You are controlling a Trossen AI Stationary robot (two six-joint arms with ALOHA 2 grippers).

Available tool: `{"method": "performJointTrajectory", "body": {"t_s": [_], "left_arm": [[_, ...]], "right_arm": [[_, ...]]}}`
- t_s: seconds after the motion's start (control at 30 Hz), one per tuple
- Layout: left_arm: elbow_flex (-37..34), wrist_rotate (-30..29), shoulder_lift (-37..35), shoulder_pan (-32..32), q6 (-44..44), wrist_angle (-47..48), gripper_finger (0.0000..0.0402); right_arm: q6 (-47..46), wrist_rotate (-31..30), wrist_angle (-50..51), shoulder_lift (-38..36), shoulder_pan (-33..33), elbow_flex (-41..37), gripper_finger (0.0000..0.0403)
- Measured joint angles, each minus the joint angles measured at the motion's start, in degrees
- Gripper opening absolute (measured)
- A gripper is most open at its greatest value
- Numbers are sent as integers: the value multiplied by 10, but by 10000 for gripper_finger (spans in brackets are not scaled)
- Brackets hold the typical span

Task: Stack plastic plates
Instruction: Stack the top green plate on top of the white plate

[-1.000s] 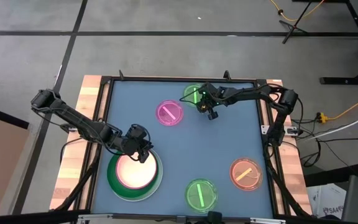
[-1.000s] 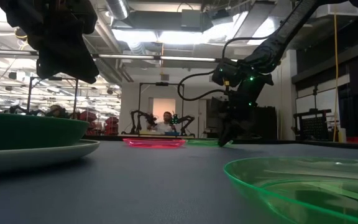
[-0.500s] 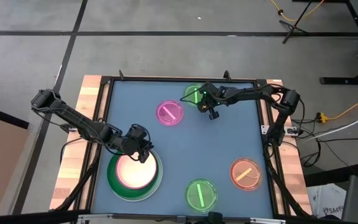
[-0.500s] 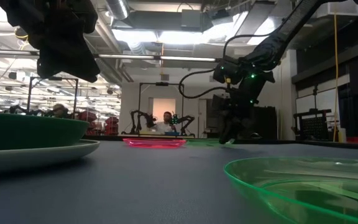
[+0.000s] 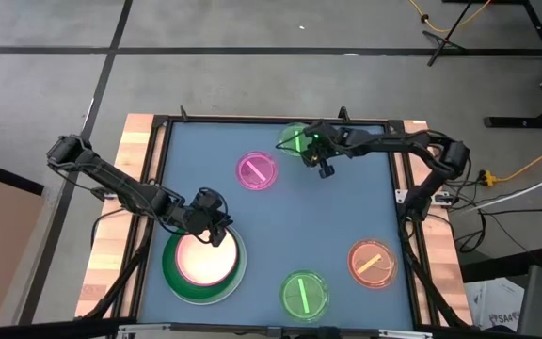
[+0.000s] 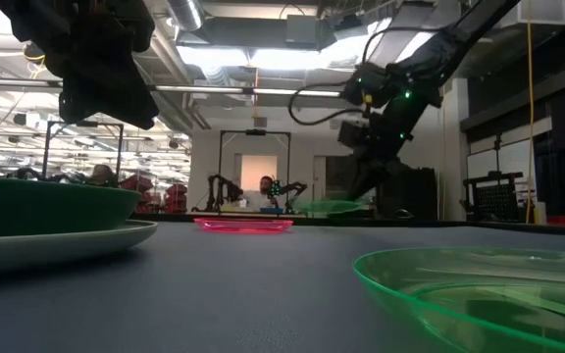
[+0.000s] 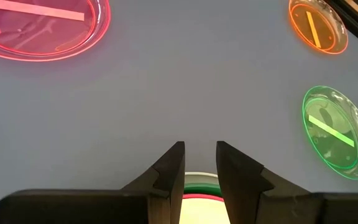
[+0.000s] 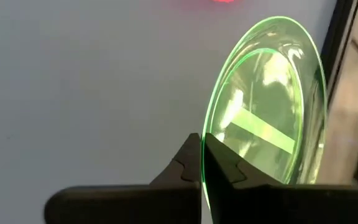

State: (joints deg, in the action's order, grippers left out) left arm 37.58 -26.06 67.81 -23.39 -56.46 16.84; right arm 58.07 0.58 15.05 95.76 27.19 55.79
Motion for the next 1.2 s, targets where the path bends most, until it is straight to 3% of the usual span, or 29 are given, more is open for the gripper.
{"method": "performJointTrajectory", "body": {"t_s": [0.63,1.2], "left_arm": [[0,0,0,0,0,-10,84],[0,-8,0,16,-4,-164,84]], "right_arm": [[10,-28,-3,-54,-161,0,0],[10,-42,-25,-54,-300,0,0]]}}
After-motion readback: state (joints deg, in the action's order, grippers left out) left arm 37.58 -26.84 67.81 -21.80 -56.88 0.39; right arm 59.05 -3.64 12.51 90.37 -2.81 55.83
